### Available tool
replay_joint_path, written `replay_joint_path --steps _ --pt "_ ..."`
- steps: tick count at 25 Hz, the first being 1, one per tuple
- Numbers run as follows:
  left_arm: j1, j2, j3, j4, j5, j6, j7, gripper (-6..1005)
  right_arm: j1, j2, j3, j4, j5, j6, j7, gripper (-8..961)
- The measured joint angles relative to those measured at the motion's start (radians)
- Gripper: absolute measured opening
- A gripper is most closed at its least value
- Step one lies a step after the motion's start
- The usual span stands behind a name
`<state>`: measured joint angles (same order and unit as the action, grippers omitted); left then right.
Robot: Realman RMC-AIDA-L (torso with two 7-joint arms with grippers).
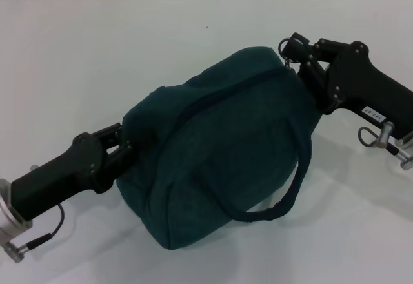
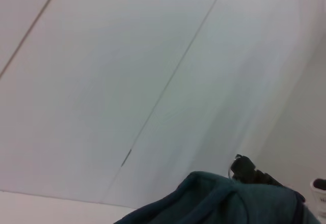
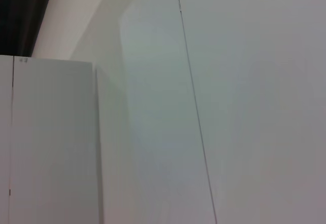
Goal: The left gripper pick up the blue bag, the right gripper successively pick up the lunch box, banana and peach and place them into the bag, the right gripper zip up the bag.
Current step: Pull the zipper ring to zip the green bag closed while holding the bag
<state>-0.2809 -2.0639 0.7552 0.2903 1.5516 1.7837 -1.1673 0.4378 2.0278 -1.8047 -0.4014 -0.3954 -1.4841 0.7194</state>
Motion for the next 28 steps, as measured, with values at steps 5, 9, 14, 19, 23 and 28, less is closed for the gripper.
replay_joint_path --steps 5,9,14,19,23,28 --pt "0.019 -0.011 -0.004 0.072 -0.01 0.019 -0.011 351 0.001 0.0 0.0 0.007 0.002 0.006 0.002 18" --pt "0.022 0.001 -0.004 0.168 -0.015 0.048 -0.121 493 0.005 0.0 0.0 0.009 0.002 0.015 0.004 18" --pt "0.017 -0.009 -0.004 0.435 -0.017 0.053 -0.324 683 0.01 0.0 0.0 0.01 0.003 0.026 0.005 18" --pt "-0.029 -0.021 0.031 0.786 0.049 0.024 -0.616 805 0.015 0.0 0.0 0.01 0.005 0.045 0.006 18" --pt "-0.082 -0.022 0.125 1.053 0.142 0.001 -0.855 865 0.015 0.0 0.004 0.01 0.006 0.047 0.006 18" --pt "-0.129 -0.023 0.338 1.298 0.294 -0.078 -1.097 864 0.017 0.0 0.005 0.01 0.016 0.048 0.006 18"
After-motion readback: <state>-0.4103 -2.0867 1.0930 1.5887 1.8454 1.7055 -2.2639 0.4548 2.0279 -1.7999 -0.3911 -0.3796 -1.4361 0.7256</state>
